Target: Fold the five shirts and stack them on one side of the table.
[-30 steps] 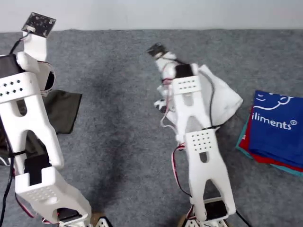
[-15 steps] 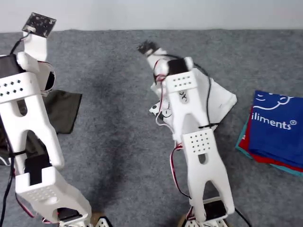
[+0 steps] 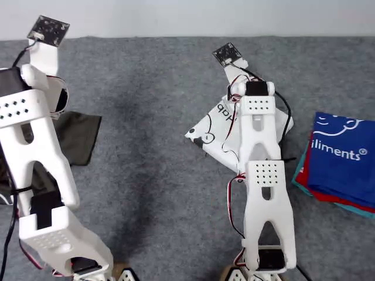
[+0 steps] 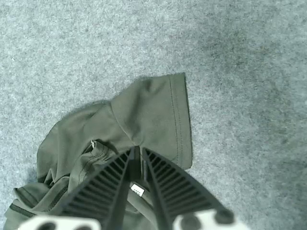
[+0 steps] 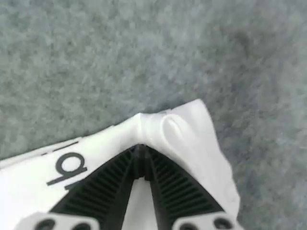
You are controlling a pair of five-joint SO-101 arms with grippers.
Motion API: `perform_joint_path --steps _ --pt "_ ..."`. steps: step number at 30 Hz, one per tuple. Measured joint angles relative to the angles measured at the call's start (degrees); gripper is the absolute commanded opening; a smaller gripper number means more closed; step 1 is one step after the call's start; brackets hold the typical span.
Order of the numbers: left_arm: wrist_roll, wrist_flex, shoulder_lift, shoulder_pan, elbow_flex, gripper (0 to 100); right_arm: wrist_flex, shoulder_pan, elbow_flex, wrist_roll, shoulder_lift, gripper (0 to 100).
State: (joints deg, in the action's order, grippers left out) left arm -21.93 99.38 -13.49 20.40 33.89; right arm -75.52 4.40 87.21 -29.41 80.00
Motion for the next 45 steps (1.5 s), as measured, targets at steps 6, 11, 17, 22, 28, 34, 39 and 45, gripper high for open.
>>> perform_joint_path --steps 6,11,17,22,28,34,39,45 --pt "0.0 0.0 0.0 0.0 0.0 2 -6.86 -0.26 4.13 -0.35 -0.62 0.9" --pt "0.0 0.0 1.23 0.0 0.0 2 -19.08 -1.05 5.89 -0.44 -6.77 0.9" --pt "0.0 0.0 5.1 0.0 -4.75 2 -24.97 -6.51 5.89 -0.18 -8.97 0.9" --pt "0.0 0.0 7.56 0.0 -7.91 2 -24.97 -12.57 5.1 0.09 -8.7 0.9" --pt "0.0 0.0 9.05 0.0 -8.26 2 -24.7 -18.37 5.27 0.18 -4.84 0.9" --pt "0.0 0.0 10.46 0.0 -8.26 2 -24.7 -18.2 6.59 0.09 -4.84 0.9" --pt "0.0 0.0 12.13 0.0 -8.26 2 -24.88 -14.86 6.59 0.26 -7.74 0.9" --pt "0.0 0.0 14.51 0.0 -10.2 2 -18.73 -6.24 6.68 0.44 -7.3 0.9"
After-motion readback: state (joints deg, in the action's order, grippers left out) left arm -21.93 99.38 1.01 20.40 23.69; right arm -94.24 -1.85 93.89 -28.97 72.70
